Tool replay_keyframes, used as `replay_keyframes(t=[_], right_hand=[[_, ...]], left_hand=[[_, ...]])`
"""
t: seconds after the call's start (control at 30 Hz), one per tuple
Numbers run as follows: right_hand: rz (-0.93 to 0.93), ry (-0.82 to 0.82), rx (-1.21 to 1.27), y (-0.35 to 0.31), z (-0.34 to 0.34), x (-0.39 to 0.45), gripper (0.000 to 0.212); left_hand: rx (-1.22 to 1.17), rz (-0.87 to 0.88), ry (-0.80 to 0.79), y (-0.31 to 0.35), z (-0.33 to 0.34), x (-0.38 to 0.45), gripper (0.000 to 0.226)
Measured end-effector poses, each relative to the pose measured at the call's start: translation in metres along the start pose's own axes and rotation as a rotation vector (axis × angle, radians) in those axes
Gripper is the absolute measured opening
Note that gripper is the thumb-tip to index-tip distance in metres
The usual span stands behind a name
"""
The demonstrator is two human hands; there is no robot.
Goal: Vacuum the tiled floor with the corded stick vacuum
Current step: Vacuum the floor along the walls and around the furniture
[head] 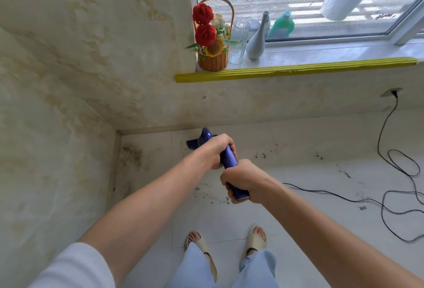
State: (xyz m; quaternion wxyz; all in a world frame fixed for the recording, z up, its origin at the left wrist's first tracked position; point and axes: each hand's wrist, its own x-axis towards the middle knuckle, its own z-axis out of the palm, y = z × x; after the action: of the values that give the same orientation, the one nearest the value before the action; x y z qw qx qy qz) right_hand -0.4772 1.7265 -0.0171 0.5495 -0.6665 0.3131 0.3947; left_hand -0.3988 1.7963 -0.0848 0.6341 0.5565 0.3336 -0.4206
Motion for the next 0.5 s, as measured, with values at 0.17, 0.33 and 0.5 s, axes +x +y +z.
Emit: replay_keyframes(t=[0.17, 0.33, 0.5], right_hand=[[-0.002, -0.016, 0.038, -0.005, -0.014, -0.011, 0.02], [-0.038, 0.01, -0.002, 0.009, 0.0, 0.008, 0.019], [-0.023, -0.005, -0.05, 0.027, 0.019, 0.028, 0.014]], left_hand=[[0.021, 0.017, -0.013, 0.003, 0.011, -0.003, 0.023], [-0.016, -0.018, 0.022, -0.003, 0.004, -0.002, 0.03], [-0.003, 0.025, 0.111, -0.018, -0.005, 0.01, 0.021]])
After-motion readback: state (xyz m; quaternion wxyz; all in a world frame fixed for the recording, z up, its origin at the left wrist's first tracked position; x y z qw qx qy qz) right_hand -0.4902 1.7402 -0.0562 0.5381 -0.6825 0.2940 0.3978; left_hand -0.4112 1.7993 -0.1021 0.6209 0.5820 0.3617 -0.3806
